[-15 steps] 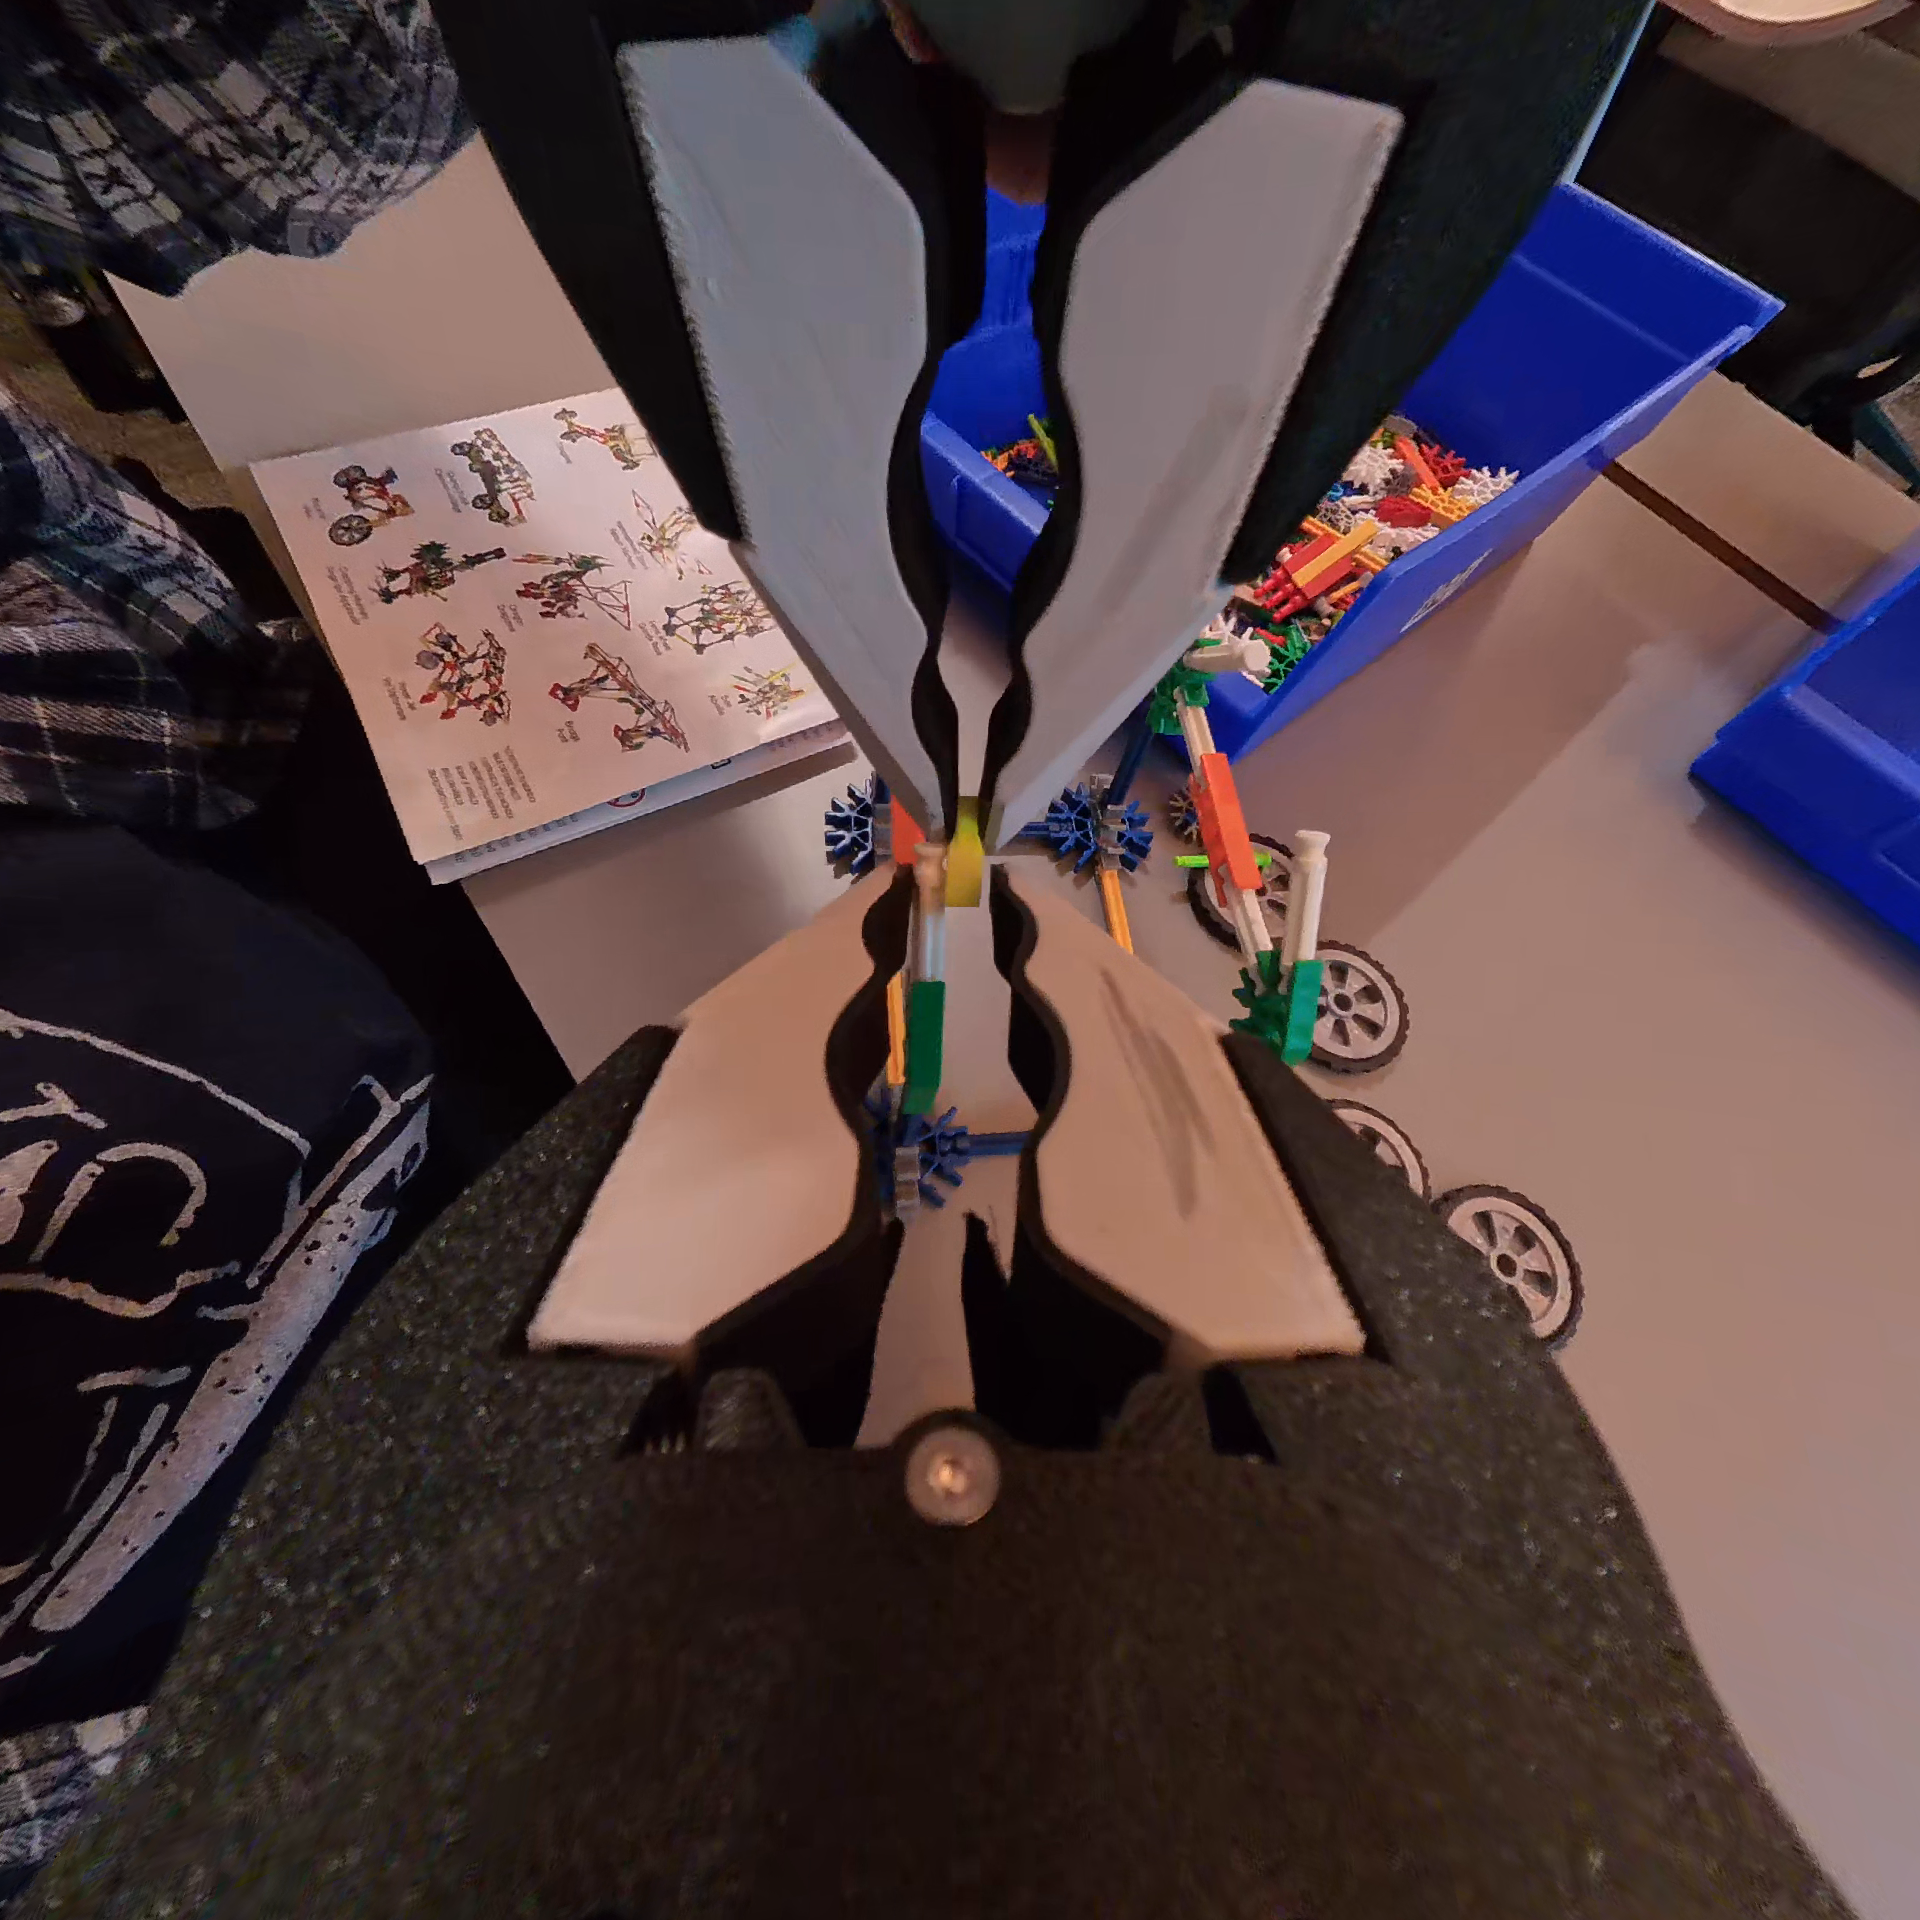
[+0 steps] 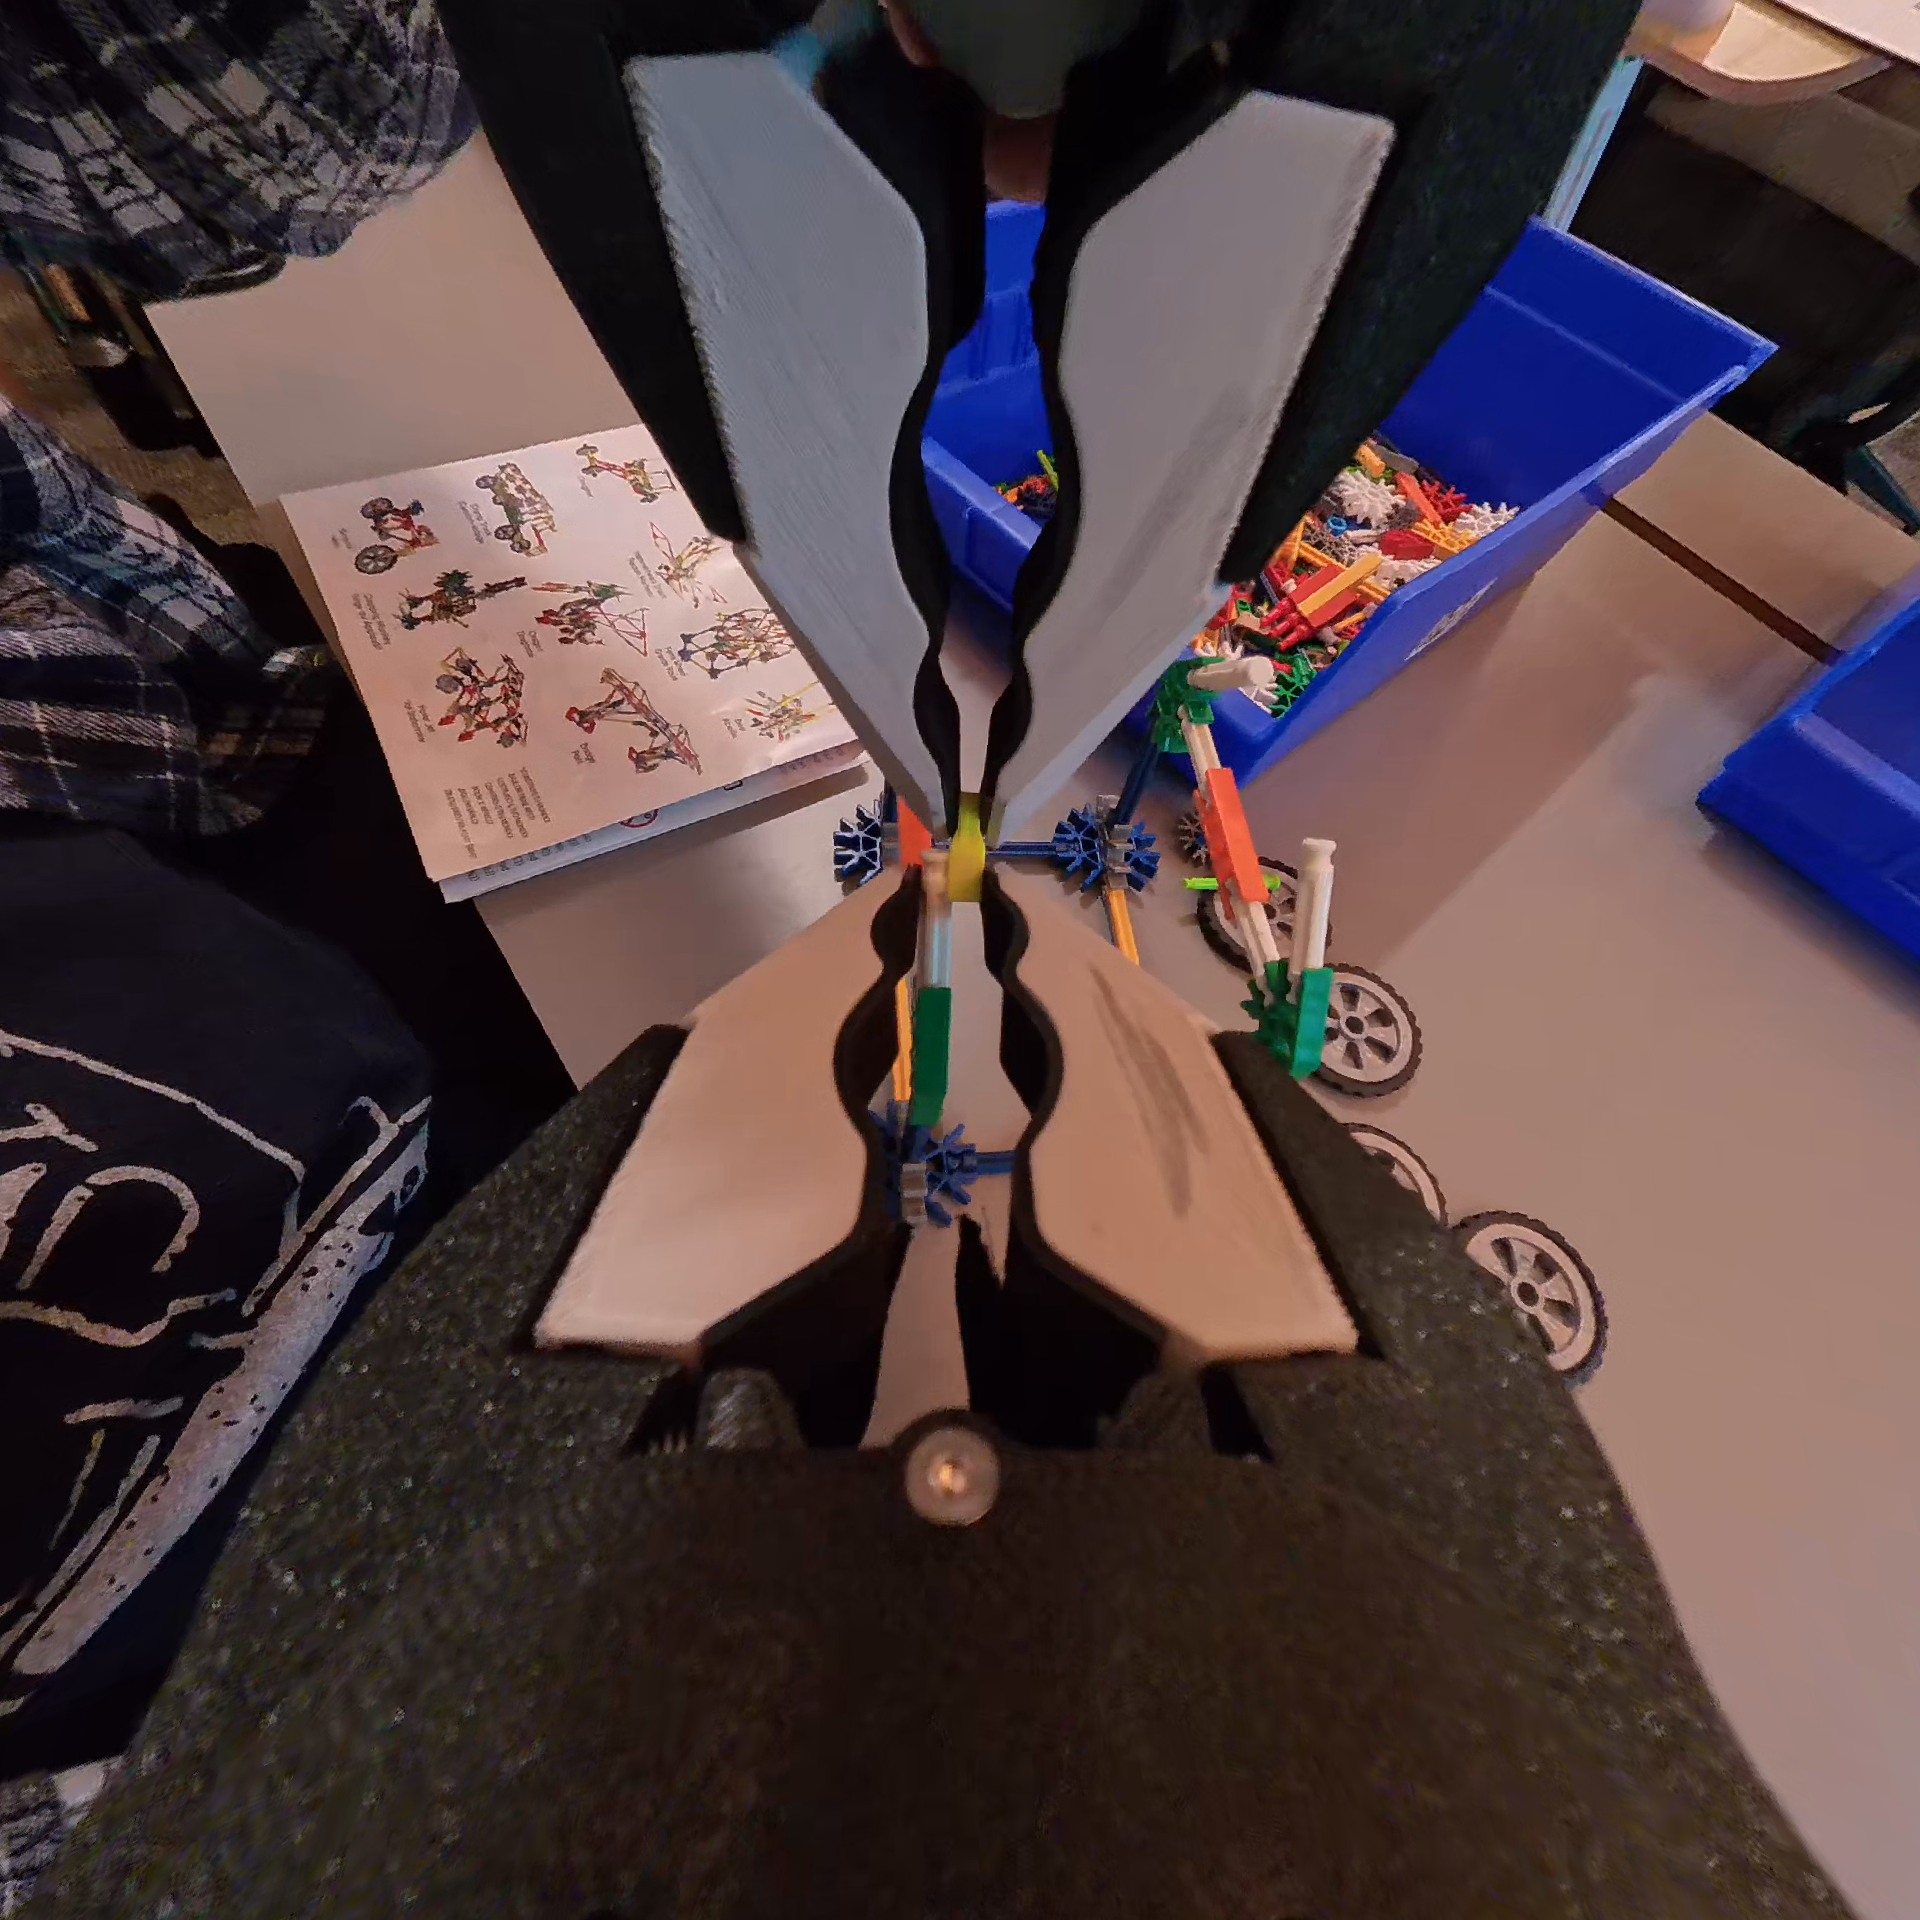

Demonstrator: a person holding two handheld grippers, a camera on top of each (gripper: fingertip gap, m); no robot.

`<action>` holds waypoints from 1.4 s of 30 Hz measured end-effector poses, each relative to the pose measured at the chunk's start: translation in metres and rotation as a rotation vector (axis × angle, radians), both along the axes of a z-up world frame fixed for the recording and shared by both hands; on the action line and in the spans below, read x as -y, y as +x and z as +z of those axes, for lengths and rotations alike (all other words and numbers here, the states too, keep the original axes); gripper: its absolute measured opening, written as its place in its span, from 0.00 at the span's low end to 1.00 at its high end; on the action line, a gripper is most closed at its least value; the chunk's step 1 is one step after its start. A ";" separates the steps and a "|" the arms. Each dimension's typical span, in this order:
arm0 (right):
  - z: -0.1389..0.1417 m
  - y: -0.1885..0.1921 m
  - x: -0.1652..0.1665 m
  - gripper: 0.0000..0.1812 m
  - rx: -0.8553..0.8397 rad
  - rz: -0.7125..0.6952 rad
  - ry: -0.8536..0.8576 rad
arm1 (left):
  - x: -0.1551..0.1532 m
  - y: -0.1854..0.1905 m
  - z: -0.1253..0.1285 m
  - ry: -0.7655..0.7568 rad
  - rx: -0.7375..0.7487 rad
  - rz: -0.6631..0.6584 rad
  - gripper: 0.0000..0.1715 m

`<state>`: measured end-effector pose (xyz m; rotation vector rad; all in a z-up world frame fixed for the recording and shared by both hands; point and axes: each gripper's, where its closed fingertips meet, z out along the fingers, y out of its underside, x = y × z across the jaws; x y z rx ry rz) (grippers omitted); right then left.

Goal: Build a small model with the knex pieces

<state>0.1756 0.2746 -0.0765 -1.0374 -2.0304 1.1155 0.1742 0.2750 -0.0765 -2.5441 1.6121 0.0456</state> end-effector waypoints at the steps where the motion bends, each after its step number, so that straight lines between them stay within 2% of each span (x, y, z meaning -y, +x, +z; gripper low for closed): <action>1: 0.000 0.000 0.000 0.06 -0.001 0.002 -0.006 | 0.000 0.000 0.000 0.001 -0.001 0.002 0.01; 19: 0.001 -0.008 -0.003 0.05 -0.026 -0.002 0.003 | -0.003 -0.005 -0.003 0.043 -0.002 0.025 0.03; 29: 0.001 -0.012 -0.004 0.05 -0.031 -0.007 -0.006 | -0.006 -0.007 -0.002 0.105 0.022 0.031 0.08; 42: 0.001 -0.013 -0.006 0.05 -0.041 -0.012 -0.012 | -0.009 -0.009 -0.001 0.161 0.046 0.048 0.08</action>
